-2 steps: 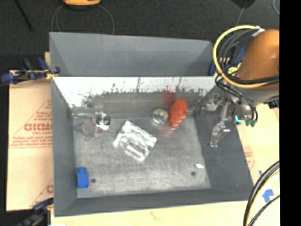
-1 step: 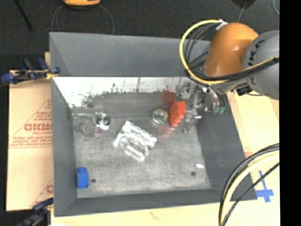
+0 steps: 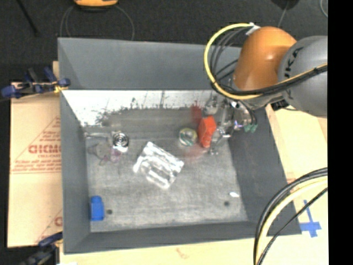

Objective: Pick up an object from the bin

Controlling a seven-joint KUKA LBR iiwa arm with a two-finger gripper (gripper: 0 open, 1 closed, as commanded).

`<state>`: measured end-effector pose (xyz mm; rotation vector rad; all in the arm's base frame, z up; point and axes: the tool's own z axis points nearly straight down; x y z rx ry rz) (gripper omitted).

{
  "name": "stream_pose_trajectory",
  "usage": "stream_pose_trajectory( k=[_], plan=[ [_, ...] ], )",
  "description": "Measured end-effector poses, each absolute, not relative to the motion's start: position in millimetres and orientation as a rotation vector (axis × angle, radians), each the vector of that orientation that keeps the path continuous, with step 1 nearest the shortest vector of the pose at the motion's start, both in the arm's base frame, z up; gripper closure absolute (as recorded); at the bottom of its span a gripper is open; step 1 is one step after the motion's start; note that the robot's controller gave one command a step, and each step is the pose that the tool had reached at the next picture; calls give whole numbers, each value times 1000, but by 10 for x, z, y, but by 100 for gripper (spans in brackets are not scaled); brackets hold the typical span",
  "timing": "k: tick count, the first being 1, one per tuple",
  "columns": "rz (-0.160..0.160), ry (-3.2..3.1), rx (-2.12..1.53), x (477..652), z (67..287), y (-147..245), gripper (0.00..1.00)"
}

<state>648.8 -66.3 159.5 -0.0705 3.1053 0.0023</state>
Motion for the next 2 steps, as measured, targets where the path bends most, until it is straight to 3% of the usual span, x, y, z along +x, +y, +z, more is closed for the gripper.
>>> stream_pose_trajectory(
  k=[1,2],
  plan=[
    [3,3099,-506,6430,1144,61,0],
    [-4,3043,-729,6100,889,660,0]
  ],
)
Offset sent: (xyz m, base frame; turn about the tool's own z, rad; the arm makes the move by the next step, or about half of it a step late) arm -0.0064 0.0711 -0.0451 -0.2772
